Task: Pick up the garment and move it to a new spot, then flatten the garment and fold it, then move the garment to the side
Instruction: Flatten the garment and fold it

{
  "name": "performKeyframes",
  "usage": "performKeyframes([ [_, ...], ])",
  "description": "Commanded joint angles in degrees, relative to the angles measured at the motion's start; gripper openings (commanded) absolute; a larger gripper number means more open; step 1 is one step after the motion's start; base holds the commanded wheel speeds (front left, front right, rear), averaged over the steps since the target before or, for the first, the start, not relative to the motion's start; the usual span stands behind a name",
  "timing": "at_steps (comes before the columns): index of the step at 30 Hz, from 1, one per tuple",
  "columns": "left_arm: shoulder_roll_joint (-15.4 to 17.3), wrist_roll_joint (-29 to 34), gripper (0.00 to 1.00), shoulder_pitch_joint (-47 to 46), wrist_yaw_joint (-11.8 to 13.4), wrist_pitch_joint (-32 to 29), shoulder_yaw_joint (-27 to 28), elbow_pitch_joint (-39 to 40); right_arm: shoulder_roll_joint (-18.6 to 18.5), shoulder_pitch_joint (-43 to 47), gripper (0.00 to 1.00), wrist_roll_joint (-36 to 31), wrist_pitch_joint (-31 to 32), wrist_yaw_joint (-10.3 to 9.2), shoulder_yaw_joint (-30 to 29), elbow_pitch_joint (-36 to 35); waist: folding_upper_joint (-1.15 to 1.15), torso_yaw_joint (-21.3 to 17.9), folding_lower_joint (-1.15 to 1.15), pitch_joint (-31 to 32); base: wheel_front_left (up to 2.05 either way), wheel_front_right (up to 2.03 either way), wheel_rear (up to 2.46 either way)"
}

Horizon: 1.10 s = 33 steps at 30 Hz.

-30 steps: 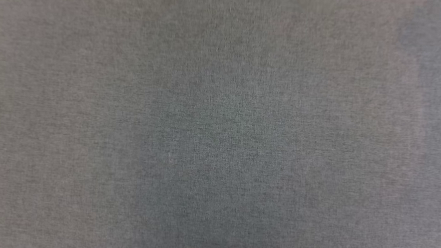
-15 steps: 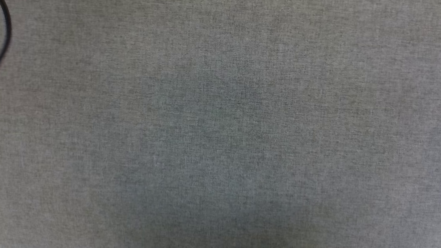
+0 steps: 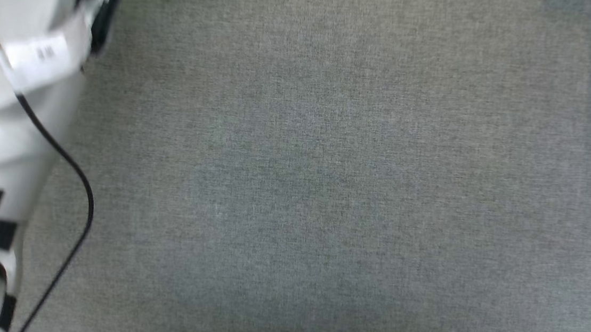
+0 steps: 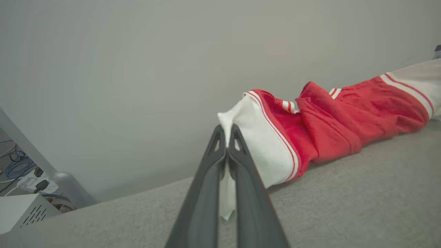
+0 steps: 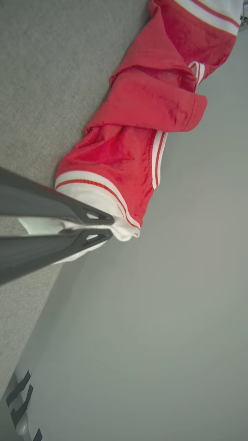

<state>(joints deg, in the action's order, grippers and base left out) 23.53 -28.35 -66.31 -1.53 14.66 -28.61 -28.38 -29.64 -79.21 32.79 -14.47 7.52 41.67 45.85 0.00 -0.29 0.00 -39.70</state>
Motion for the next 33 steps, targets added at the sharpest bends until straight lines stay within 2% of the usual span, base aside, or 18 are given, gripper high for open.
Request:
performKeyframes([
  [1, -0.16, 1.08, 0.00, 3.16, -0.53, 0.33, 0.96, 0.86, -0.63, 2.70, 0.00, 1.24, -0.50, -0.03, -0.08, -1.74, 0.00, 0.31, 0.00, 3.21, 0.00, 0.00, 0.00],
  [6, -0.88, 3.35, 0.00, 13.27, -1.75, 0.34, 3.89, 3.42, -3.23, 13.50, 0.00, 3.48, -0.51, -0.03, -0.76, -7.65, 0.00, 0.25, 0.00, 7.59, 0.00, 0.00, 0.00],
  [12, -1.32, 5.71, 0.00, 22.66, -2.97, 0.34, 5.82, 5.26, -5.16, 24.39, 0.00, 5.11, -0.52, -0.03, -2.21, -11.56, 0.00, 0.17, 0.00, 12.09, 0.00, 0.00, 0.00],
  [20, -1.74, 6.99, 0.00, 32.77, -4.10, 0.34, 7.66, 5.94, -5.41, 35.94, 0.00, 5.08, -0.52, -0.03, -5.60, -14.23, 0.00, -0.05, 0.00, 17.67, 0.00, 0.00, 0.00],
  [28, -2.68, 7.45, 0.00, 43.23, -4.30, 0.34, 10.36, 6.50, -5.26, 48.77, 0.00, 3.13, -0.52, -0.03, -12.30, -17.51, 0.00, 0.22, 0.00, 23.50, 0.00, 0.00, 0.00],
  [33, -3.61, 7.84, 0.00, 50.89, -4.16, 0.34, 13.19, 8.67, -4.21, 58.41, 0.00, 0.77, -0.52, -0.03, -18.71, -20.90, 0.00, 0.50, 0.00, 27.09, 0.00, 0.00, 0.00],
])
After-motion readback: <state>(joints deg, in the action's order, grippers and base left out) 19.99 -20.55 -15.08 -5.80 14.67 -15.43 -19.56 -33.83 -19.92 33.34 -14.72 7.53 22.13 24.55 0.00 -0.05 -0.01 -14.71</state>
